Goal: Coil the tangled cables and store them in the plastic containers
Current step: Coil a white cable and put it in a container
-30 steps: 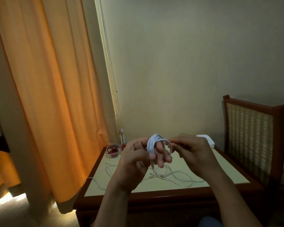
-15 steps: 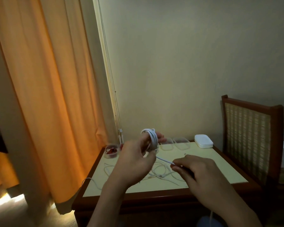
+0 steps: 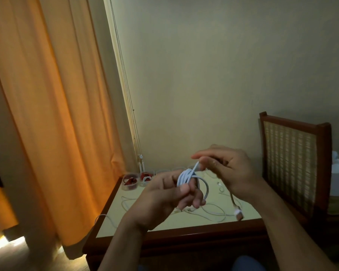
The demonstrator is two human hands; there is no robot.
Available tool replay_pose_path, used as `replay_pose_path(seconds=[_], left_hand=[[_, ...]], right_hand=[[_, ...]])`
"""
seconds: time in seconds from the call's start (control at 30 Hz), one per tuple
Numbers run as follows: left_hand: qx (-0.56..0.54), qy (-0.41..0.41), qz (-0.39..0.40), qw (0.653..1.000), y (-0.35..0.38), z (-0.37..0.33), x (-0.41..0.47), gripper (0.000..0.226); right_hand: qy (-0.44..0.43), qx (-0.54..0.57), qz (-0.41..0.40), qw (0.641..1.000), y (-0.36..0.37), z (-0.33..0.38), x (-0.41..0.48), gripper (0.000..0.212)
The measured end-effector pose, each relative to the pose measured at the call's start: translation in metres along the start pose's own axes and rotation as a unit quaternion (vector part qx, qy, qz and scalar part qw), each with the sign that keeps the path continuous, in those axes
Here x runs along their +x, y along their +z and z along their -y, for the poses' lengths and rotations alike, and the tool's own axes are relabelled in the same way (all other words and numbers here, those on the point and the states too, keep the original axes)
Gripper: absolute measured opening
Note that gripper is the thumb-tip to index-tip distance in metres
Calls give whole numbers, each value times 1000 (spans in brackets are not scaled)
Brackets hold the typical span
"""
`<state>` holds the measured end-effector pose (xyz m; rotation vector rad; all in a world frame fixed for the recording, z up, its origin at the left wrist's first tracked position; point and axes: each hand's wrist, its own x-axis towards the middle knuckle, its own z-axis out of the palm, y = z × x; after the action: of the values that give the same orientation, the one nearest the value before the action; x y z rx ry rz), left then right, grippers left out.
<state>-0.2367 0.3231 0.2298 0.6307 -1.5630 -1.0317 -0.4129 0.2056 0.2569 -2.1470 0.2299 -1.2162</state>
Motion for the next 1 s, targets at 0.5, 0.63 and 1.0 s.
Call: replay_pose_path(seconds=[0.5,0.63,1.0], left_hand=[[-66,-55,-27,996,-6,-9,7,8],[36,-89,-163,982,3,-5,10,17],[323,-77,-223,917,14,-6,-6,20]], right_hand=[[103,193,80,973,17,1,-25,17],[103,135,29,985,23,3,-32,19],[123,73,-7,990,18,-4,-38,16]])
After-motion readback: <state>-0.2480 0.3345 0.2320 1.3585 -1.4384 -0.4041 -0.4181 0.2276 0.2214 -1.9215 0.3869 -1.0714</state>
